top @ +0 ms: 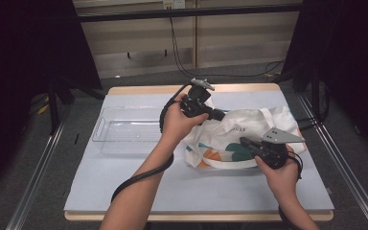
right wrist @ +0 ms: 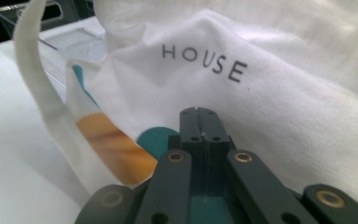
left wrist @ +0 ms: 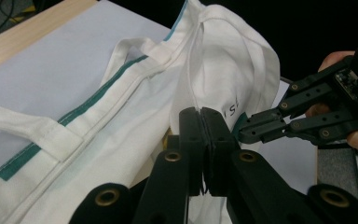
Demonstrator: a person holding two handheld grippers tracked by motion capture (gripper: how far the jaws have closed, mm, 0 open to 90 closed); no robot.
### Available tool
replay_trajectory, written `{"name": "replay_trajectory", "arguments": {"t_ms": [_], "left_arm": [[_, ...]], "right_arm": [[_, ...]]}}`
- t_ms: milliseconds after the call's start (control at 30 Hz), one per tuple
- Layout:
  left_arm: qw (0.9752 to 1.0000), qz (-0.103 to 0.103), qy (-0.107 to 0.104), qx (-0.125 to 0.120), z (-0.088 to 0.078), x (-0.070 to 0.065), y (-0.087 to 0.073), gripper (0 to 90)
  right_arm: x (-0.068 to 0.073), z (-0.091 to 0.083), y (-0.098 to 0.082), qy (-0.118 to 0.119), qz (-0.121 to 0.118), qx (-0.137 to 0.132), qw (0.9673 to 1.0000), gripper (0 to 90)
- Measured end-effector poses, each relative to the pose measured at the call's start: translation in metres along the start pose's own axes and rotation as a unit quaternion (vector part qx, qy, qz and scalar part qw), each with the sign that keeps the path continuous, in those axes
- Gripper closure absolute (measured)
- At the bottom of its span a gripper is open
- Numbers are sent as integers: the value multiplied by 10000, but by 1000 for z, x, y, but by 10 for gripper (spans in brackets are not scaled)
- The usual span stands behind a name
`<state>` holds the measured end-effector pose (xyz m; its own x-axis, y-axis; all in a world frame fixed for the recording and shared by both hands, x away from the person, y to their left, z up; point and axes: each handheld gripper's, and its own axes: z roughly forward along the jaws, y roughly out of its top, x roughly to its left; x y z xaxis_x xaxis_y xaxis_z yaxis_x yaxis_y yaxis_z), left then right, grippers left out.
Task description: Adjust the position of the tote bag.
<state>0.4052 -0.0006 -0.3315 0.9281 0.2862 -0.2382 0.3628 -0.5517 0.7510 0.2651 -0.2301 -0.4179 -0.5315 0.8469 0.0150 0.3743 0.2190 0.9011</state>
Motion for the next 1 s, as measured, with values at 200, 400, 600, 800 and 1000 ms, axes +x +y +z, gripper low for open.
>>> {"name": "replay_trajectory", "arguments": {"t_ms": [200, 400, 600, 800, 1000], "left_arm": [[9999, -58, -5, 117, 10, 6, -8, 845], [9997, -150, -29, 175, 14, 11, -12, 824], [9995, -307, 72, 46, 19, 14, -13, 740], [9994, -318, 55, -159, 29, 18, -2, 622], [9993, -308, -12, -231, 42, 19, 12, 671]], "right_arm": [[-5, 13, -12, -38, 111, 183, 9998, 899], [-5, 19, -15, -32, 147, 255, 9996, 900], [-4, 22, -16, -24, 115, 316, 9994, 900], [-2, 23, -16, -5, 58, 356, 9993, 900], [-2, 23, -17, 19, 82, 355, 9993, 900]]}}
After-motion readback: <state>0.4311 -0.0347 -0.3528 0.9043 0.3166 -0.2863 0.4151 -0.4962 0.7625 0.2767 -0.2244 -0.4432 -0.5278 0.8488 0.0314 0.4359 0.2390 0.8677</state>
